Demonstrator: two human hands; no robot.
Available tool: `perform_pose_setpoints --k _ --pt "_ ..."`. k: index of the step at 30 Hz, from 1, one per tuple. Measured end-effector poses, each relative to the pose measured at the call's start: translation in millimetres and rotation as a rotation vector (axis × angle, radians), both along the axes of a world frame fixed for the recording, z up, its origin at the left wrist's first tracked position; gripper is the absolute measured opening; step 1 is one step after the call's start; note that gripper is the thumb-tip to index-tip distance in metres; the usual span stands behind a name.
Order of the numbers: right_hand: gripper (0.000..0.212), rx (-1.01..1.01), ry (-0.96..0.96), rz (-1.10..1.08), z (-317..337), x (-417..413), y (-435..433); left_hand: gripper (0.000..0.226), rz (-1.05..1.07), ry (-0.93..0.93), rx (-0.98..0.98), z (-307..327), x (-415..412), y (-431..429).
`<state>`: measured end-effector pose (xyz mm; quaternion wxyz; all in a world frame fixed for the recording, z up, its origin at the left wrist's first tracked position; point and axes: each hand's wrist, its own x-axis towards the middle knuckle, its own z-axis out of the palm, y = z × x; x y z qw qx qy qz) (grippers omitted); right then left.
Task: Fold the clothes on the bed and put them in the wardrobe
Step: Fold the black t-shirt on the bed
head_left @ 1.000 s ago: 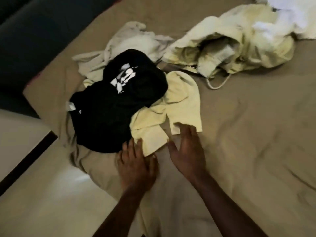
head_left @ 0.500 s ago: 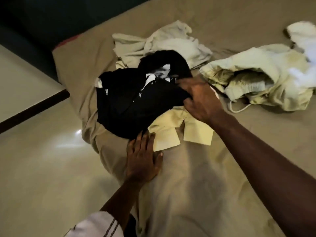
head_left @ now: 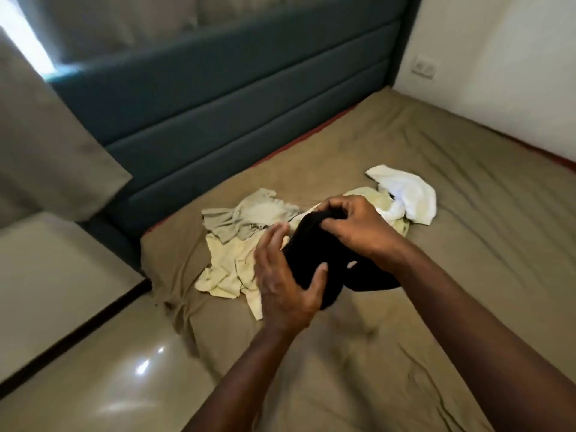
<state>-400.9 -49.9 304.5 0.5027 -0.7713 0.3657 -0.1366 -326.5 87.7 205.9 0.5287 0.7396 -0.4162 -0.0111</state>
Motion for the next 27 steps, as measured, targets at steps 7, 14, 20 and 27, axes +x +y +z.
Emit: perform_pose_setpoints --k 7,14,20,27 --pt "0.042 -0.36 0.177 -0.017 86.5 -157.5 15.2 0.029 -0.522 0.384 0.109 143.2 -46.3 -33.9" --pt "0.026 -0.511 0.265 -0.44 63.9 -252.9 7.9 0.02 -0.494 -0.143 0.124 182.9 -67.4 -45.8" --pt "0.017 -0.496 0.014 -0.601 81.7 -261.7 12.1 0.024 -0.51 -0.625 0.178 173.2 -62.0 -50.8" --pt "0.016 -0.517 0.162 -0.382 87.6 -257.7 20.5 0.013 -0.329 -0.599 0.351 147.8 -54.2 -48.4"
